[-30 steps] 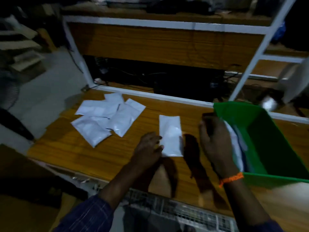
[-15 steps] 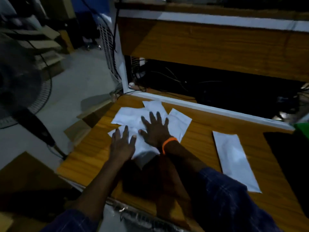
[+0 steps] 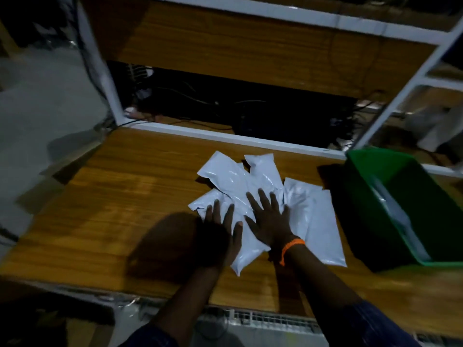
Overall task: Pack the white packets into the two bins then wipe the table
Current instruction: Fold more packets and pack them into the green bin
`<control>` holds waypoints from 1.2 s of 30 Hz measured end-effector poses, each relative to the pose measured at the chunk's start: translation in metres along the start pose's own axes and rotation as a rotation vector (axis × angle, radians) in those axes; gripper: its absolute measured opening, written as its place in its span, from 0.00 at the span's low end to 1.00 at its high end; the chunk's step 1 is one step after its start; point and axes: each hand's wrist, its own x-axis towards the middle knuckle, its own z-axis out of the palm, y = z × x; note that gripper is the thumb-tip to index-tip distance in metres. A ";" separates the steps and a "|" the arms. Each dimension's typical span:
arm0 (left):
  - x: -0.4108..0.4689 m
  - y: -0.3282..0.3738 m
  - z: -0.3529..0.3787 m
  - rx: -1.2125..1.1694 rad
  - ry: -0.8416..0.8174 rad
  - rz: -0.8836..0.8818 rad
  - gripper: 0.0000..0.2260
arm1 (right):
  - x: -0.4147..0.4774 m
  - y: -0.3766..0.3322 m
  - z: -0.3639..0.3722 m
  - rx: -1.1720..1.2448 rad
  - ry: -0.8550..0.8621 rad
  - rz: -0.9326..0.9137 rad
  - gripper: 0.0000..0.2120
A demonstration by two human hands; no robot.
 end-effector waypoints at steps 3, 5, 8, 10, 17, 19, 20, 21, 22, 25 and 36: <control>0.001 0.039 0.019 -0.098 0.015 0.027 0.24 | -0.025 0.039 -0.013 0.033 -0.030 0.030 0.34; 0.009 0.052 0.025 -0.099 -0.046 0.016 0.25 | -0.043 0.055 -0.029 0.062 0.062 -0.005 0.32; 0.008 0.055 0.017 -0.059 -0.035 -0.091 0.32 | -0.081 0.076 -0.045 0.218 0.433 0.005 0.28; -0.001 0.058 0.005 -0.141 0.004 -0.304 0.37 | -0.108 0.089 -0.041 0.299 0.578 0.155 0.25; -0.010 0.078 -0.047 -0.661 -0.138 -0.964 0.51 | -0.087 0.077 -0.045 0.530 0.264 0.726 0.48; -0.007 0.073 -0.055 -0.584 0.036 -0.881 0.52 | -0.077 0.070 -0.049 0.540 0.219 0.754 0.43; -0.007 0.071 -0.057 -0.614 0.098 -0.855 0.52 | -0.074 0.068 -0.048 0.564 0.224 0.739 0.35; -0.009 0.067 -0.059 -0.636 0.142 -0.823 0.52 | -0.076 0.067 -0.049 0.610 0.253 0.714 0.26; -0.011 0.067 -0.064 -0.625 0.174 -0.769 0.51 | -0.078 0.068 -0.047 0.675 0.290 0.681 0.20; -0.015 0.071 -0.087 -0.550 0.232 -0.585 0.43 | -0.099 0.062 -0.062 0.918 0.375 0.573 0.13; 0.009 0.245 -0.142 -0.566 0.000 0.156 0.26 | -0.212 0.110 -0.155 1.063 0.424 0.198 0.16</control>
